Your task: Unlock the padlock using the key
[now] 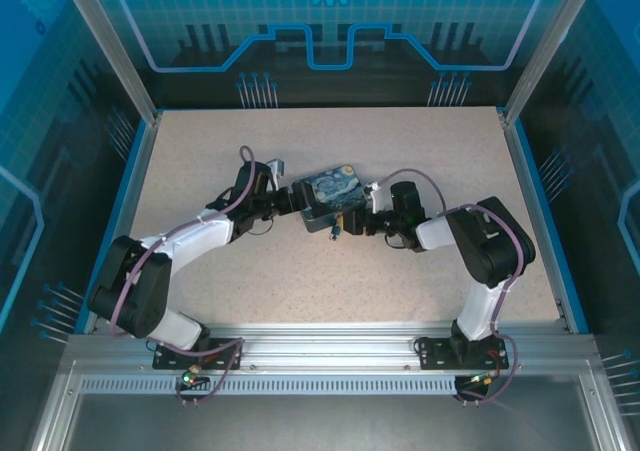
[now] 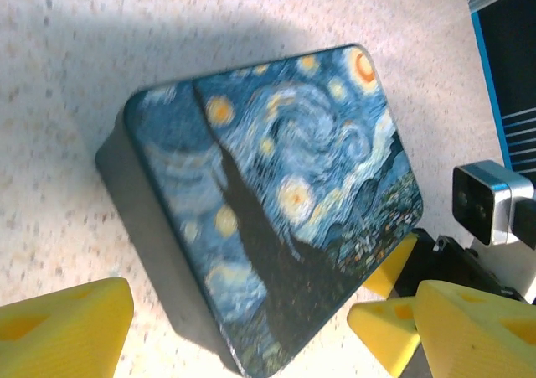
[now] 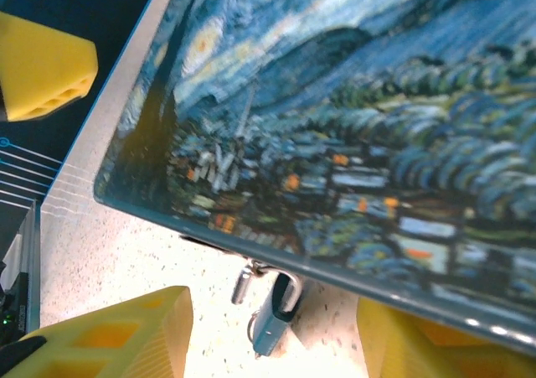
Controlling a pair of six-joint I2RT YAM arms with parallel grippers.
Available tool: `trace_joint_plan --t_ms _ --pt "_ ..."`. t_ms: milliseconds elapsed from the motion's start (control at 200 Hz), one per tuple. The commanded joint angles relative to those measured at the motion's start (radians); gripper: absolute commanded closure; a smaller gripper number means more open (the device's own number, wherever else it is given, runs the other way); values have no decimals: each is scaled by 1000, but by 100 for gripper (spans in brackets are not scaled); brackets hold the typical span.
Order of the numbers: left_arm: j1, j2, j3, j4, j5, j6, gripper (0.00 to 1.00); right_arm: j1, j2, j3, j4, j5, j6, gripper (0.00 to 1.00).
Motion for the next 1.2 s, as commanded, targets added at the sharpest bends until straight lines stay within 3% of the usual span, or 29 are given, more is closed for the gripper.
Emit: trace_joint_plan --t_ms 0,440,825,1195 --pt "-5 65 59 -82 -47 67 11 -15 10 29 16 -43 -29 44" --pt "2 212 126 -98 -47 84 11 0 60 -34 153 -76 52 38" --pt "1 229 85 -77 -50 77 13 51 140 47 157 -78 85 39" --pt "0 210 67 -71 -59 76 14 37 92 7 143 -58 71 42"
